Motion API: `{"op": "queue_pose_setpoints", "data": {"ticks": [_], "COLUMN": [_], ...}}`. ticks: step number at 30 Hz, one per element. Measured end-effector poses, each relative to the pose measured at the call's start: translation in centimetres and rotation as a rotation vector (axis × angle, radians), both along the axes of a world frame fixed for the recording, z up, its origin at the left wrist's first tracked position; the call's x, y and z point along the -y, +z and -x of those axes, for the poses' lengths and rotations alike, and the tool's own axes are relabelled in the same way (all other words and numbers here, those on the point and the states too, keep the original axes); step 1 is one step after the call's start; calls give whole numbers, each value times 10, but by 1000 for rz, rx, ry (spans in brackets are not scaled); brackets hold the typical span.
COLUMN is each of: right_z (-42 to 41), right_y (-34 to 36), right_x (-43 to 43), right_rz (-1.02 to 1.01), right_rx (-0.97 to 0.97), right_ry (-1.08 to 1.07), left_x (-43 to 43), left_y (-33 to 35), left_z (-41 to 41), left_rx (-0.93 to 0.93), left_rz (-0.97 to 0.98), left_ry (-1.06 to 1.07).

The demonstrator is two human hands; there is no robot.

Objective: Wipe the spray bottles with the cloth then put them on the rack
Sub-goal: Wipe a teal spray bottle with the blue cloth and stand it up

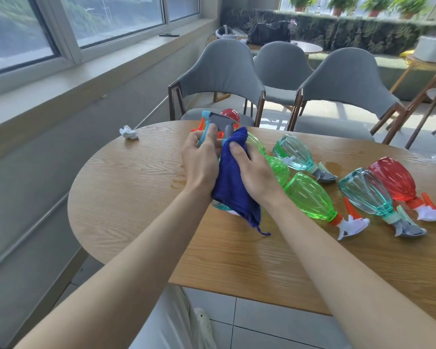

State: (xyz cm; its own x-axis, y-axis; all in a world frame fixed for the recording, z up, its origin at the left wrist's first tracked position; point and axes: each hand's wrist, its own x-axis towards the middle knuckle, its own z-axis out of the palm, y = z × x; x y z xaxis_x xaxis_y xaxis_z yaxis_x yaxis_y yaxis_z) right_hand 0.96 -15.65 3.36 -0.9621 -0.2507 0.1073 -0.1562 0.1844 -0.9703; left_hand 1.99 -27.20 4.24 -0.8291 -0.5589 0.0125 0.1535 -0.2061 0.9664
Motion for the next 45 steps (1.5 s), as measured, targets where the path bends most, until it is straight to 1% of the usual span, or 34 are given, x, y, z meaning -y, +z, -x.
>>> {"op": "queue_pose_setpoints", "data": {"ticks": [3, 7, 8, 10, 13, 16, 18, 21, 23, 26, 28, 30, 31, 34, 36, 38, 40, 41, 43, 44, 45], "right_z": [-5, -16, -14, -5, 7, 10, 8, 4, 7, 20, 27, 29, 30, 28, 27, 25, 28, 28, 26, 21, 15], "right_y": [-7, -20, -21, -16, -9, -10, -15, -17, -11, 6, 13, 15, 13, 0, -8, -13, -19, -22, -23, -24, -25], "right_x": [3, -1, -4, -8, -11, -11, -12, -15, -17, -18, -13, -4, 2, 14, 18, 20, 23, 23, 22, 21, 22], "right_rz": [17, -15, -14, 24, 74, 123, 160, 142, 164, 214, 224, 245, 240, 123, 85, 94, 99, 109, 207, 223, 194], "right_rx": [-47, -198, -195, -105, 19, 3, -71, -158, -113, 30, 58, 15, -39, -272, -334, -292, -166, -66, 170, 230, 221], "right_ry": [-22, -9, -14, -23, -12, 13, 5, -5, 4, 42, 35, 10, 3, 9, 18, -7, -59, -68, -12, 23, 48], "left_x": [-4, -9, -10, -13, -15, -18, -24, -32, -36, -36, -30, -23, -18, -2, 7, 11, 12, 12, 13, 13, 14], "left_y": [-1, -1, -2, -6, -10, -5, 0, 5, 11, 20, 23, 24, 24, 16, 6, -4, -12, -15, -17, -18, -19], "left_z": [4, 10, 10, 9, 9, 11, 12, 8, 5, 4, 9, 14, 16, 22, 23, 23, 23, 20, 14, 9, 5], "left_rx": [20, 33, 35, 29, -1, -8, -9, 8, 13, -19, -51, -86, -101, -145, -150, -130, -111, -111, -124, -123, -113], "left_rz": [29, 35, 48, 71, 14, 5, 46, 97, 122, 147, 157, 153, 152, 150, 111, 74, 27, 15, 40, 55, 58], "left_ry": [51, 102, 92, 52, 22, 57, 97, 161, 160, 161, 170, 176, 182, 195, 193, 172, 149, 141, 138, 139, 143]}}
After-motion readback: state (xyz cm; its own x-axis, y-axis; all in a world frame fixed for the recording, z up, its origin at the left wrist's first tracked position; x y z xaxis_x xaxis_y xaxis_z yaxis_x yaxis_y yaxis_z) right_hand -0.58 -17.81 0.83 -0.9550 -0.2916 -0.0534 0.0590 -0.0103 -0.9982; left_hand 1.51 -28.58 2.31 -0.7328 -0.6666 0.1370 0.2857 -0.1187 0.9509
